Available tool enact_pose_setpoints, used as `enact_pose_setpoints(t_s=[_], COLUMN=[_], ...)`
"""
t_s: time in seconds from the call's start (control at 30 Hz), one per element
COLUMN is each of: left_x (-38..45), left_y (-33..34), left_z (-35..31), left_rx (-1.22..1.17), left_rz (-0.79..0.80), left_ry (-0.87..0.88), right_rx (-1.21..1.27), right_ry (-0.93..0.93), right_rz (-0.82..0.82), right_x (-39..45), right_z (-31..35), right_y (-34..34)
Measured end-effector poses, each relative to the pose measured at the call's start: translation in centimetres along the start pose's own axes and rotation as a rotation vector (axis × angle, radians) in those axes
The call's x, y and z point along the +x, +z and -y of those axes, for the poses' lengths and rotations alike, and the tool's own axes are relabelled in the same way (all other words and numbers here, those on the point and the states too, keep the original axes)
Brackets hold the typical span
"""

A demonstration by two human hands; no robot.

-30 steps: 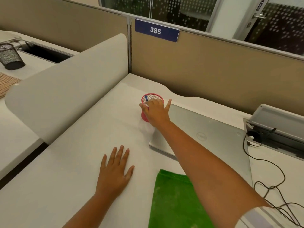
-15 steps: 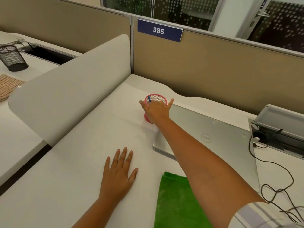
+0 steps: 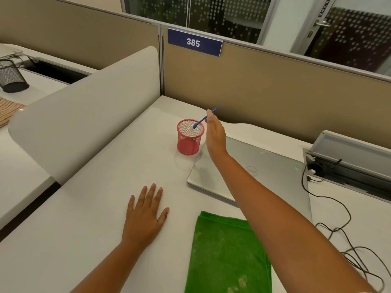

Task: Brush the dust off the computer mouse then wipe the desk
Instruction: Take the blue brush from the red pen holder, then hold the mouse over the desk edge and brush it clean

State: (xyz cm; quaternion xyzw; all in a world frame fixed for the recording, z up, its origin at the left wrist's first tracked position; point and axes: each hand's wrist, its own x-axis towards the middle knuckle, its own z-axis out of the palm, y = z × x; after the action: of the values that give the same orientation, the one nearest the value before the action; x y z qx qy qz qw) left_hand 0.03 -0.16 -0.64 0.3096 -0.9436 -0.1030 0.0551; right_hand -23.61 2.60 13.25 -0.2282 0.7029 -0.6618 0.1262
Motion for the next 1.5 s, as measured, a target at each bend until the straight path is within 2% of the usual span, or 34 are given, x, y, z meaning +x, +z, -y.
enact_pose_setpoints(t_s=[0.1, 0.3, 0.47, 0.67, 0.87, 1.03, 1.27, 1.5], left_x=[0.1, 0.1, -0.1, -0.6, -3.0, -4.9, -7.9, -11.5], left_y=[0.2, -0.2, -0.4, -0.6, -0.3, 0.2, 0.4, 1.9], left_z=[0.2, -0.1, -0.3, -0.8, -3.4, -7.6, -15.5, -24.2], left_rx=[0.036, 0.020, 0.039, 0.007, -0.038, -0.202, -0.251, -0.128], left_rz=[0.020, 0.033, 0.045, 0.058, 0.063, 0.062, 0.015, 0.075], left_ry=[-0.013, 0.001, 0.002, -0.012, -0.018, -0.067, 0.134, 0.357], right_rx=[0.030, -0.067, 0.272, 0.300, 0.311, 0.314, 0.281, 0.328], right_ry=[0.035, 0.105, 0.355, 0.508, 0.558, 0.551, 0.473, 0.510], right_rz=[-0.027, -0.133, -0.283, -0.343, -0.372, -0.379, -0.404, -0.640], right_x=[-1.0, -4.5, -8.6, -13.3, -16.8, -19.0, -22.0, -24.1], right_z=[0.0, -2.0, -3.8, -5.8, -6.2, -5.7, -4.8, -4.0], right_y=[-2.3, -7.7, -12.1, -16.6, -20.6, -23.7, -30.1, -38.1])
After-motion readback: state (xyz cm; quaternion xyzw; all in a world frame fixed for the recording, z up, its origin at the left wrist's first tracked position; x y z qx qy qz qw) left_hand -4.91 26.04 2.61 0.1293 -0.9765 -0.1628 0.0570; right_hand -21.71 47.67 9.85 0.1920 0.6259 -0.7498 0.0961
